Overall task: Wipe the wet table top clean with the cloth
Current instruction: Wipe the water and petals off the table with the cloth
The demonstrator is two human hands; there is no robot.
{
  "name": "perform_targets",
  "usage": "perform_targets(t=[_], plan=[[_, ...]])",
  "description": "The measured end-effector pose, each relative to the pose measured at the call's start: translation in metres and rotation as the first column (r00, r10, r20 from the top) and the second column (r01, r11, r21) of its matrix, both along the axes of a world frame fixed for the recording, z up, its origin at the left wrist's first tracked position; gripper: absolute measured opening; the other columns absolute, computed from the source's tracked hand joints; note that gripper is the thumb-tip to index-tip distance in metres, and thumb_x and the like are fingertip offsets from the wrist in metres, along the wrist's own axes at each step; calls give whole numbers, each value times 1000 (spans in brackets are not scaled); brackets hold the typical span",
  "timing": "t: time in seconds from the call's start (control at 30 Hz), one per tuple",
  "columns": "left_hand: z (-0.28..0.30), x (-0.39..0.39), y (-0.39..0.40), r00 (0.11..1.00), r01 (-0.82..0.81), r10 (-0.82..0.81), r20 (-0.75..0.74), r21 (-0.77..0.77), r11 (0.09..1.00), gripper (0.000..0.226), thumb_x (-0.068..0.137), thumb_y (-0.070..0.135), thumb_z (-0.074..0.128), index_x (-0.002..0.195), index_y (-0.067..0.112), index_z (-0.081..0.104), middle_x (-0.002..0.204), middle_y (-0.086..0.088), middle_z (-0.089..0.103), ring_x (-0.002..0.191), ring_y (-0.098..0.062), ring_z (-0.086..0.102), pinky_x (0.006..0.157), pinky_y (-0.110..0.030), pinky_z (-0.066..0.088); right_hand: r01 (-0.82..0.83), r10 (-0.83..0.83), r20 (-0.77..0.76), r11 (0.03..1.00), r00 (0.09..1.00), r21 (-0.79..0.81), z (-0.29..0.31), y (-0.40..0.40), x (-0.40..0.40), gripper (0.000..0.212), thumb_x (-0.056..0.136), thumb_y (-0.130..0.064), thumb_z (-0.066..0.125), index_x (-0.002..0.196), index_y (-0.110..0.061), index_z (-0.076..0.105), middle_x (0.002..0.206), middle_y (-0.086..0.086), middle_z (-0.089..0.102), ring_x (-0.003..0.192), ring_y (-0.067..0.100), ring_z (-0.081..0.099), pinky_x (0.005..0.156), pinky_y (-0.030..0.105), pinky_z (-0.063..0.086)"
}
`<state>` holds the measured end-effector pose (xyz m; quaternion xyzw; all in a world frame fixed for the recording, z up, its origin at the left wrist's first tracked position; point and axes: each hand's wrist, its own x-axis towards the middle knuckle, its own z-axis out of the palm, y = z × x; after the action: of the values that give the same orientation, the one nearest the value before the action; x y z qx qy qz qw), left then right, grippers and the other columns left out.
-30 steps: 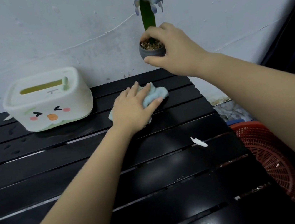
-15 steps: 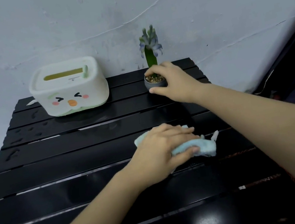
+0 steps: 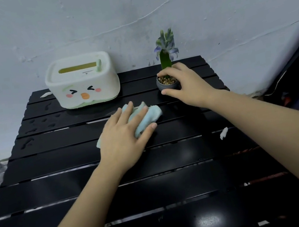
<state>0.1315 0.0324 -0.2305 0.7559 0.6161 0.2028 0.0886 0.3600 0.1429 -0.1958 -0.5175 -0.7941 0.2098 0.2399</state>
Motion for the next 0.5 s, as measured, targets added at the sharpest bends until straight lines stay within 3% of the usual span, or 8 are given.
perform_targets(t=[0.17, 0.3, 0.43, 0.5], plan=[[0, 2, -8, 993, 102, -104, 63, 36, 994, 50, 95, 58, 44, 137, 36, 61, 147, 5, 56, 127, -23, 55, 108, -42, 43, 25, -26, -3, 999, 1000, -20, -1, -2, -3, 48, 88, -29, 73, 132, -32, 56, 136, 0, 44, 123, 19, 50, 108, 33, 41], [0, 10, -28, 985, 144, -152, 83, 92, 985, 43, 96, 52, 48, 130, 33, 67, 141, 9, 61, 114, -18, 58, 100, -37, 44, 81, -82, -44, 996, 996, -20, 1, -16, -4, 54, 86, -31, 75, 135, -40, 53, 151, 1, 33, 138, 24, 37, 114, 42, 36], [7, 12, -36, 978, 125, -138, 159, 91, 988, 36, 97, 50, 50, 122, 34, 71, 131, 17, 66, 105, -11, 57, 96, -29, 40, 288, -276, -162, 956, 947, 54, 3, -58, -14, 49, 88, -29, 72, 134, -35, 56, 156, 7, 31, 145, 25, 23, 112, 30, 25], [18, 7, -40, 936, 104, -109, 335, 32, 994, 27, 98, 44, 58, 117, 33, 73, 119, 20, 71, 105, -1, 58, 93, -24, 41, 353, -316, -213, 920, 925, 169, 2, -84, -25, 43, 90, -25, 69, 131, -29, 59, 151, 8, 37, 142, 24, 24, 109, 24, 22]])
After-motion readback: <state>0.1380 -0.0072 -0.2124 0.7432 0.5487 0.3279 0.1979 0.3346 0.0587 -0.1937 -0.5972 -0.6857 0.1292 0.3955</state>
